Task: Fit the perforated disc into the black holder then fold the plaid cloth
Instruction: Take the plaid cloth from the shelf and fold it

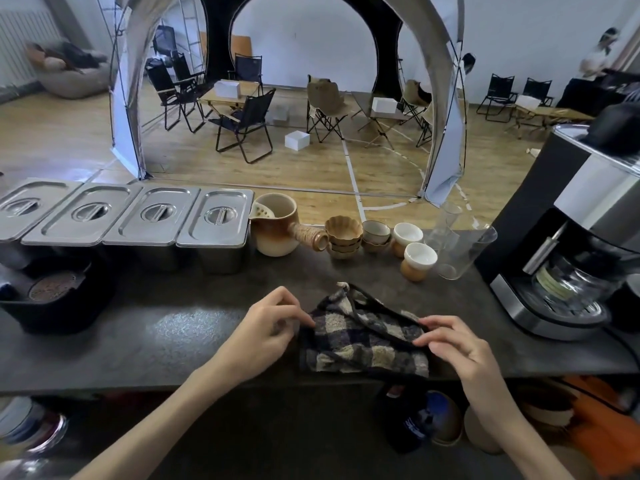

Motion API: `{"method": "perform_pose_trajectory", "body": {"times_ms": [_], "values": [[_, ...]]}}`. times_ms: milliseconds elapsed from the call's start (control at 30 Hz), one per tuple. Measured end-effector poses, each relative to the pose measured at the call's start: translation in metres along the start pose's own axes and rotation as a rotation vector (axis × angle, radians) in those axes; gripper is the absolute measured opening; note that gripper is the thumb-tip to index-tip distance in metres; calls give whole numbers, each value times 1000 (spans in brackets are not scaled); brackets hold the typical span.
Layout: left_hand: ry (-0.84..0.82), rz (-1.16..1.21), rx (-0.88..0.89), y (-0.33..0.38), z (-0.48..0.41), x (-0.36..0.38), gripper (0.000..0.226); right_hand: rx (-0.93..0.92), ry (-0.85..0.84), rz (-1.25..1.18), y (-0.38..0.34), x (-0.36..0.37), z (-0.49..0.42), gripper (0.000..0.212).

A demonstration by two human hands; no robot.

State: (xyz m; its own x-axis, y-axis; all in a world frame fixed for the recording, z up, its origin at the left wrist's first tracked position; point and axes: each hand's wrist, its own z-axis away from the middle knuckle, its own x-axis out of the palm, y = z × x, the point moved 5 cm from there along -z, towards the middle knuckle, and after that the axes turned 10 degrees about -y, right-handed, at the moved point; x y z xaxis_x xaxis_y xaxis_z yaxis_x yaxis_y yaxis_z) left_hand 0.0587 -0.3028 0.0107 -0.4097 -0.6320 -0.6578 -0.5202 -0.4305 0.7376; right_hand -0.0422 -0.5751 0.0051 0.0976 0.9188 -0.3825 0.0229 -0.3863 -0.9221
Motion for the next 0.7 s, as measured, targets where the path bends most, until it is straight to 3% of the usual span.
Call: {"method": "perform_pose_trajectory", "body": {"times_ms": [67, 100, 200, 367, 467, 567, 700], "values": [[33, 92, -108, 1, -2, -1, 16, 60, 75, -11, 1, 1, -1, 14], [-5, 113, -178, 0, -4, 2, 22, 121, 63, -2, 5, 4, -2, 16], [-170, 115, -363, -6, -12, 11, 57, 286, -58, 1, 15, 8, -6, 50], [-231, 144, -506, -10, -22, 17, 78, 355, -170, 20, 16, 5, -15, 69], [-318, 256, -523, -3, -31, 24, 68, 340, -213, 69, 19, 3, -18, 75], [-430, 329, -485, 5, -39, 29, 55, 309, -218, 83, 14, 2, -18, 54], [-437, 284, -390, 6, -46, 24, 57, 292, -188, 65, 13, 2, -16, 46]]}}
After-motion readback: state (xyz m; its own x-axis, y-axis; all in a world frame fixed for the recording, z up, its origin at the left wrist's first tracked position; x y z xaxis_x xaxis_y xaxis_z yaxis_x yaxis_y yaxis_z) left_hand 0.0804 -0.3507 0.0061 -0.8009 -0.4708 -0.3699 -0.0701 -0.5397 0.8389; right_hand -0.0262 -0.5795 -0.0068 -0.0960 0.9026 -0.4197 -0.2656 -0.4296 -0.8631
